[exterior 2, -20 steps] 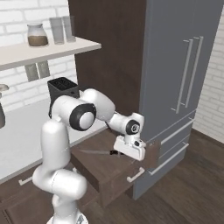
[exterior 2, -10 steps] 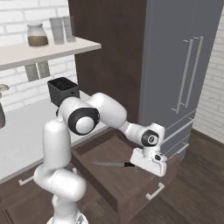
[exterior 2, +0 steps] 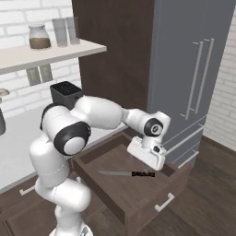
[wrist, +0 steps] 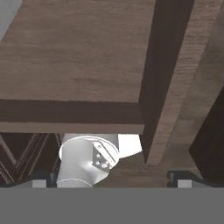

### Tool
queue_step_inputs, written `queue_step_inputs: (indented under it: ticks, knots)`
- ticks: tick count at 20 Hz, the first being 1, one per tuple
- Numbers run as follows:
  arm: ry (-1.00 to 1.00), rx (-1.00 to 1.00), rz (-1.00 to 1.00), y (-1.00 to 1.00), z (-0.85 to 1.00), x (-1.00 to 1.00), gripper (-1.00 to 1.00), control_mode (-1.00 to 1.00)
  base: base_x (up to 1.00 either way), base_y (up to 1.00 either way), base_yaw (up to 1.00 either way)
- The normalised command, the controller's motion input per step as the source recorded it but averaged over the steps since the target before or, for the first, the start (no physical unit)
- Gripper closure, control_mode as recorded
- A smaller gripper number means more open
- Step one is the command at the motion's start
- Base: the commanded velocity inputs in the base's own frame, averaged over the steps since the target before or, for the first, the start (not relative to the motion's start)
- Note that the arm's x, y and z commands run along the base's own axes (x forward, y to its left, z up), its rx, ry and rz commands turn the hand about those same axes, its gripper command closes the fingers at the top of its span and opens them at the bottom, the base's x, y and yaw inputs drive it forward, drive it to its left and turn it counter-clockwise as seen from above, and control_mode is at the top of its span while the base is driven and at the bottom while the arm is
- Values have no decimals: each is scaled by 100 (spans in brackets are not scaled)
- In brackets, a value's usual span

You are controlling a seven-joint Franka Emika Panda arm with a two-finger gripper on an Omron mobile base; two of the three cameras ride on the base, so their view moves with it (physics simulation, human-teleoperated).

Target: Pick up the knife from the drawer and place it on the cutting board. Then place the meat from the plate to the cutting board.

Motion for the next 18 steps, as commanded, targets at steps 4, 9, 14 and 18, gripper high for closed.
queue_step_inputs:
  ticks: [4,9,14,18]
  knots:
    - [-6,-2,-44,38,-5,37,-100,-100,0,0,0]
    - [-8,-6,-36,7,-34,56,-100,-100,0,0,0]
    - [13,-8,-15,-10,-32,46,-100,-100,0,0,0]
    - [4,-14,-5,-22,-52,29,-100,-100,0,0,0]
